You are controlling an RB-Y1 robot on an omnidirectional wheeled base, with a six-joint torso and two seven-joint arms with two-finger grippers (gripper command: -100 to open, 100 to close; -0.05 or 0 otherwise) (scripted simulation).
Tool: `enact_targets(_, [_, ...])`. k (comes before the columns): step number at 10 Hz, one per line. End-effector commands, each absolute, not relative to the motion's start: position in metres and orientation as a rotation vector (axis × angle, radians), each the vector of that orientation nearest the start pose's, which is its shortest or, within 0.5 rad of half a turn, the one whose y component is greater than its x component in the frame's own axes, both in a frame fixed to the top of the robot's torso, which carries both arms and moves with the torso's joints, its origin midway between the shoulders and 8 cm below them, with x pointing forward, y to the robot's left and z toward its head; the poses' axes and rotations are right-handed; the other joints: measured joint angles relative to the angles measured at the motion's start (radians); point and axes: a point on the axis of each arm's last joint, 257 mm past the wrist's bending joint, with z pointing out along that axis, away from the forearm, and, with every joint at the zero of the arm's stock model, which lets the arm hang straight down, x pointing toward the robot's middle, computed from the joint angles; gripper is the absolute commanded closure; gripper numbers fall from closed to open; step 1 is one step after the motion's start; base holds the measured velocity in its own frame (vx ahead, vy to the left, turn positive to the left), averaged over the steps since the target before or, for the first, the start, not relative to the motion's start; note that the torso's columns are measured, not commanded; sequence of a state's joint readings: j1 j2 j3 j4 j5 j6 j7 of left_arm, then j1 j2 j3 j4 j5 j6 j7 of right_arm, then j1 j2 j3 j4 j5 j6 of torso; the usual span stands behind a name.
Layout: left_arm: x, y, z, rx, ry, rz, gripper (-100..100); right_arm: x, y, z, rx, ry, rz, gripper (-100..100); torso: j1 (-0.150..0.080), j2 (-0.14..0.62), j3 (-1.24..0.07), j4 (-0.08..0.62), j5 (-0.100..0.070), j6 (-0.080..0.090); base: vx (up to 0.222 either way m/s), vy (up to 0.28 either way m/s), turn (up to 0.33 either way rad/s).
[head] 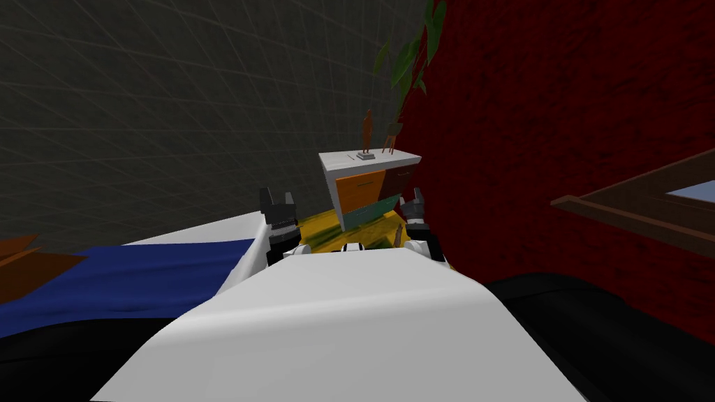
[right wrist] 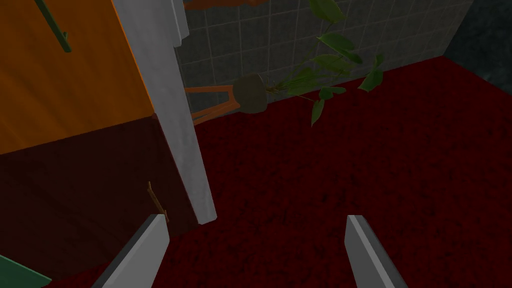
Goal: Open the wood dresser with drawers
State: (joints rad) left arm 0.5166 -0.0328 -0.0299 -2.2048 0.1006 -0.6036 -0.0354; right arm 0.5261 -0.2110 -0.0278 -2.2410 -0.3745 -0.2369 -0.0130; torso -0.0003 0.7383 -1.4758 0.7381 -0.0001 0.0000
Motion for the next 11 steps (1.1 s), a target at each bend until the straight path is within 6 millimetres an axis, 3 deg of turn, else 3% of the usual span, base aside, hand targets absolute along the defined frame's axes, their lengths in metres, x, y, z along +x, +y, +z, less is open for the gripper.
enact_targets(1, [0.338,0.289,0.005,-0.728,0.515,-1.348,0,0.387,-0.323,-0.077,1.137,0.794,1.479,-100,0.0,0.0,0.0,0.0,0.0,0.0,0.039,0.041,0.017])
enact_targets(6, [0.338,0.289,0.005,-0.728,0.515,-1.348,0,0.39,-0.336,-0.108,1.328,0.746,1.567,-100,0.001,-0.001,0.0,0.0,0.0,0.0,0.04,0.03,0.011])
enact_targets(7, [0.338,0.289,0.005,-0.728,0.515,-1.348,0,0.391,-0.341,-0.123,1.405,0.737,1.586,-100,0.001,0.0,0.0,0.0,0.0,0.0,0.053,0.033,0.019])
enact_targets(8, [0.338,0.289,0.005,-0.728,0.515,-1.348,0,0.391,-0.342,-0.123,1.422,0.719,1.605,-100,0.0,-0.001,0.0,0.0,0.0,0.0,0.045,0.028,0.007])
enact_targets(11, [0.338,0.289,0.005,-0.728,0.515,-1.348,0,0.392,-0.35,-0.154,1.597,0.667,1.66,-100,0.0,0.0,0.0,0.0,0.0,0.0,0.045,0.032,0.014])
